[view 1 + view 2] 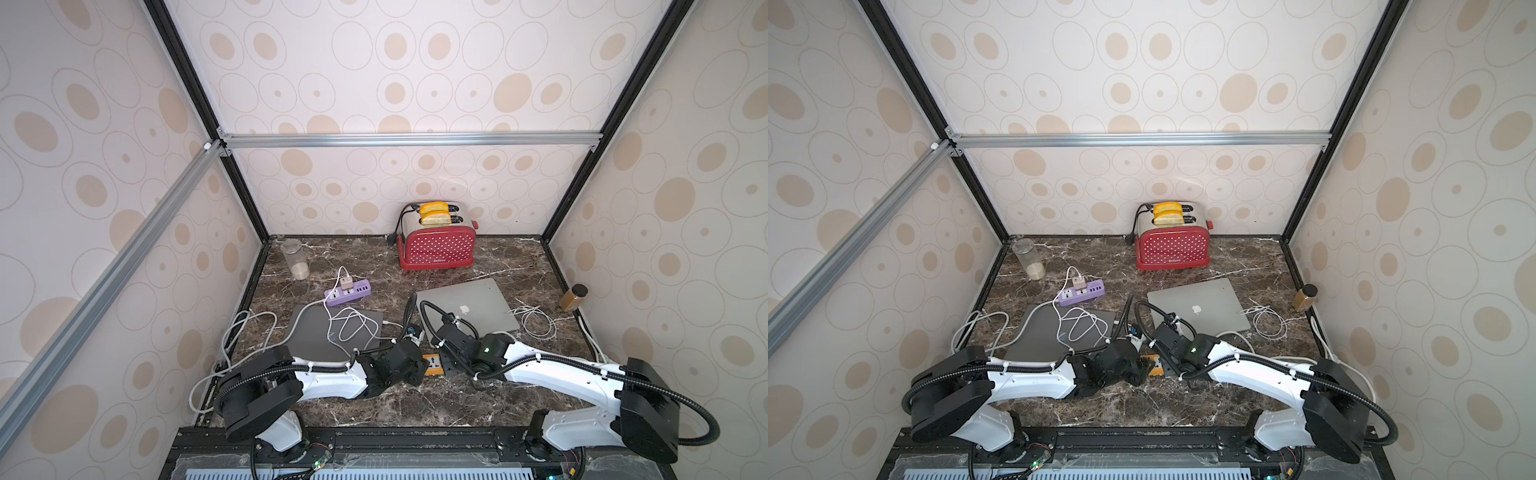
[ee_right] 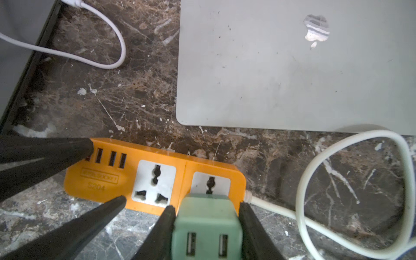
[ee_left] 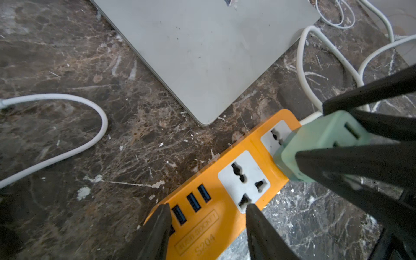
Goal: Unplug the laptop charger
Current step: Remove the plug from the socket.
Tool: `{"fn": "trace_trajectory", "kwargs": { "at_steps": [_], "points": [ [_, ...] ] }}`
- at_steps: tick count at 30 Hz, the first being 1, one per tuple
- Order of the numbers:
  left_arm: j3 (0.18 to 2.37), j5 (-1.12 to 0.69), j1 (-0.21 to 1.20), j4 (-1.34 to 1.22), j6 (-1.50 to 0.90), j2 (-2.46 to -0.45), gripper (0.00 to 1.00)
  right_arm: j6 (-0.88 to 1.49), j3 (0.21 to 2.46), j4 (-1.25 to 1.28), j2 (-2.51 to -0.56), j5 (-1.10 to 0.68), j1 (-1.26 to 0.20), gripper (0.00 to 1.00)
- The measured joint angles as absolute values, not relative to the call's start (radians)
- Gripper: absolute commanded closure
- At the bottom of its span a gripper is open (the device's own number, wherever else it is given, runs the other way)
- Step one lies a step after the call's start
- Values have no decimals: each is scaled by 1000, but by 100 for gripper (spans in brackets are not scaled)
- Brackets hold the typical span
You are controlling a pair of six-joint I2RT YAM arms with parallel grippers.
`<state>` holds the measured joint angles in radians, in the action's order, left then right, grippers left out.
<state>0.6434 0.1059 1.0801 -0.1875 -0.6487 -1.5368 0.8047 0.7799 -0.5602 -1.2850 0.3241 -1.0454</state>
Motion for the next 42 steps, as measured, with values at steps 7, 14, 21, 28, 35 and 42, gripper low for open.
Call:
{"fn": "trace_trajectory", "kwargs": {
  "at_steps": [7,14,21,28,35,42],
  "points": [
    [652,104,1080,-194,-651,-1551,48,805,727,-517,-1209,288,-1015,82],
    [657,111,1080,-200,-657,-1559,47,789,864,-643,-1336,366,-1061,83],
    [657,112,1080,-203,-665,-1560,46,789,849,-633,-1327,390,-1074,83],
    [663,110,1080,-216,-667,-1571,46,804,729,-538,-1177,316,-1017,83],
    [669,110,1080,-222,-669,-1580,46,788,818,-619,-1278,355,-1046,84],
    [669,115,1080,-224,-679,-1581,46,791,793,-601,-1253,393,-1070,84]
  ]
}}
